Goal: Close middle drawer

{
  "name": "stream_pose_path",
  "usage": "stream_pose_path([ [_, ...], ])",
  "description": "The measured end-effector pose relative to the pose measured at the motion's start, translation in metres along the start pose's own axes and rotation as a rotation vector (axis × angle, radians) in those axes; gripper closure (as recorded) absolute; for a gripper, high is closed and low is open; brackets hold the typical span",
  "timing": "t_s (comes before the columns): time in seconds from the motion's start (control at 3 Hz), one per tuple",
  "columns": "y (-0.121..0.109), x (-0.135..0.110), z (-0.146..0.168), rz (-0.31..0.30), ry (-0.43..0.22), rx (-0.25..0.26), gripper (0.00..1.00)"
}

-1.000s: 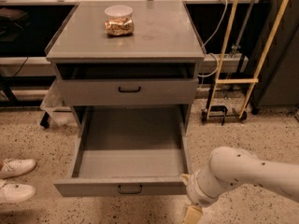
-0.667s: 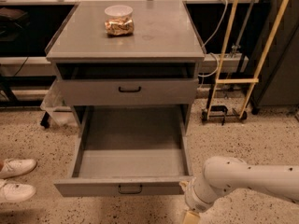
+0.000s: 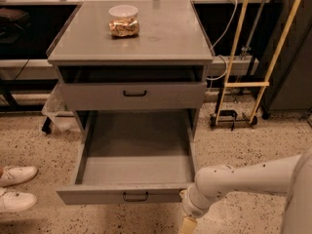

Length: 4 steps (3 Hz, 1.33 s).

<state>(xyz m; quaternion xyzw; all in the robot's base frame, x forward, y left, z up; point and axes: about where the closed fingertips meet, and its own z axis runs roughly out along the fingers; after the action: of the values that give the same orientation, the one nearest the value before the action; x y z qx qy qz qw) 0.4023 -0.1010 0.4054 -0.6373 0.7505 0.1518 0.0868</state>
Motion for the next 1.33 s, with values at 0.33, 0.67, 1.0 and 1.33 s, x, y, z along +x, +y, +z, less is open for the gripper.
stream_pose_path([
  [0.33,-0.032,-0.023,0.010,0.007,-0.008,0.055,0.00],
  [0.67,-0.067,-0.059,0.013,0.031,-0.036,0.135,0.00],
  [1.0,-0.106,-0.104,0.021,0.073,-0.062,0.175,0.00],
  [1.33,-0.111,-0.104,0.025,0.077,-0.065,0.169,0.00],
])
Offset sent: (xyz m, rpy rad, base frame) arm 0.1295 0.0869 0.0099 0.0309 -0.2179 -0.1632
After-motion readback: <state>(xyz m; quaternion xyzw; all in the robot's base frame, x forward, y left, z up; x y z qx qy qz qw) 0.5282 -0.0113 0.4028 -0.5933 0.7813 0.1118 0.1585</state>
